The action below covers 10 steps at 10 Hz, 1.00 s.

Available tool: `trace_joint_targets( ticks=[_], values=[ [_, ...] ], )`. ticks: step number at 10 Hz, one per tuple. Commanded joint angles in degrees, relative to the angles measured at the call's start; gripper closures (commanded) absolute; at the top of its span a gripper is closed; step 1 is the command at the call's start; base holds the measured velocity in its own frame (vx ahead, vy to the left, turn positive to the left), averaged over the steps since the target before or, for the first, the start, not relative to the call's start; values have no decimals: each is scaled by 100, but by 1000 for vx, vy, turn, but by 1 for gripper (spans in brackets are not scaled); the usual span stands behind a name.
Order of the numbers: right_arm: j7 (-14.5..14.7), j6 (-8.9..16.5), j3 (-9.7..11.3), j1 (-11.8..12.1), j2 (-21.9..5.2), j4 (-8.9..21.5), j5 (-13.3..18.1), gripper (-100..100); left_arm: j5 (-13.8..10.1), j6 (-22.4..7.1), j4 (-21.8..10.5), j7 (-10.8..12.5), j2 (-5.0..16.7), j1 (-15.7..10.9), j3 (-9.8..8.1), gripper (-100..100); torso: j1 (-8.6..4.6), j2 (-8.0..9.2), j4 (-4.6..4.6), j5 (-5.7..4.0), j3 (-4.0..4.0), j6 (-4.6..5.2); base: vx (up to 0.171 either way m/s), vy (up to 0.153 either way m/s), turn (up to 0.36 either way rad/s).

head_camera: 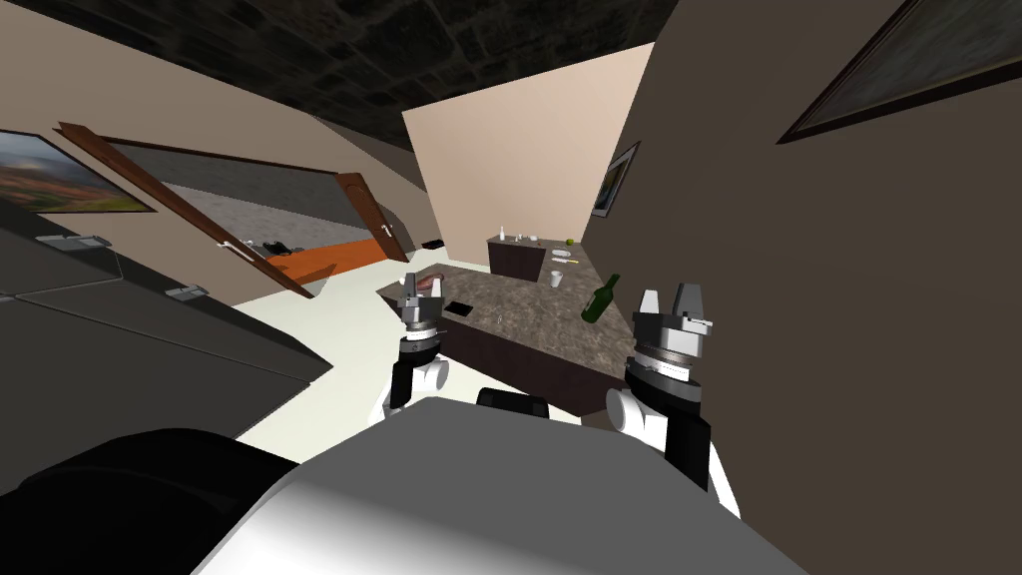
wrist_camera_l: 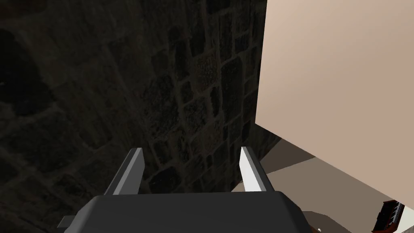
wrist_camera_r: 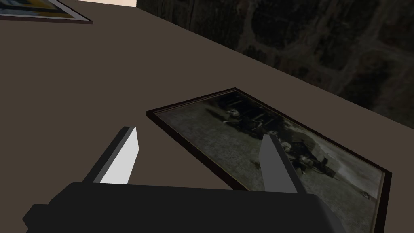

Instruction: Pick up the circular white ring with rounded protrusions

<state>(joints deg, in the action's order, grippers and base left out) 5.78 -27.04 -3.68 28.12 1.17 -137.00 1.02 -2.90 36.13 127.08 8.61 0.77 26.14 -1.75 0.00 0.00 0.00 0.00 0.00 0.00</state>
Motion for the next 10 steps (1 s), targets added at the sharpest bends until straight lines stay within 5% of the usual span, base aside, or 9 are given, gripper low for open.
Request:
trace_joint_targets(
  ticks=[1,10],
  values=[
    [0,0,0,0,0,0,0,0,-14,-149,-47,136,199,-52,10,-100,0,0,0,0,0,0,0,-8,-4],
    [0,0,0,0,0,0,0,0,-139,-1460,-346,1370,696,-498,99,-100,-9,0,0,-2,0,0,-1,-23,-5]
  ],
)
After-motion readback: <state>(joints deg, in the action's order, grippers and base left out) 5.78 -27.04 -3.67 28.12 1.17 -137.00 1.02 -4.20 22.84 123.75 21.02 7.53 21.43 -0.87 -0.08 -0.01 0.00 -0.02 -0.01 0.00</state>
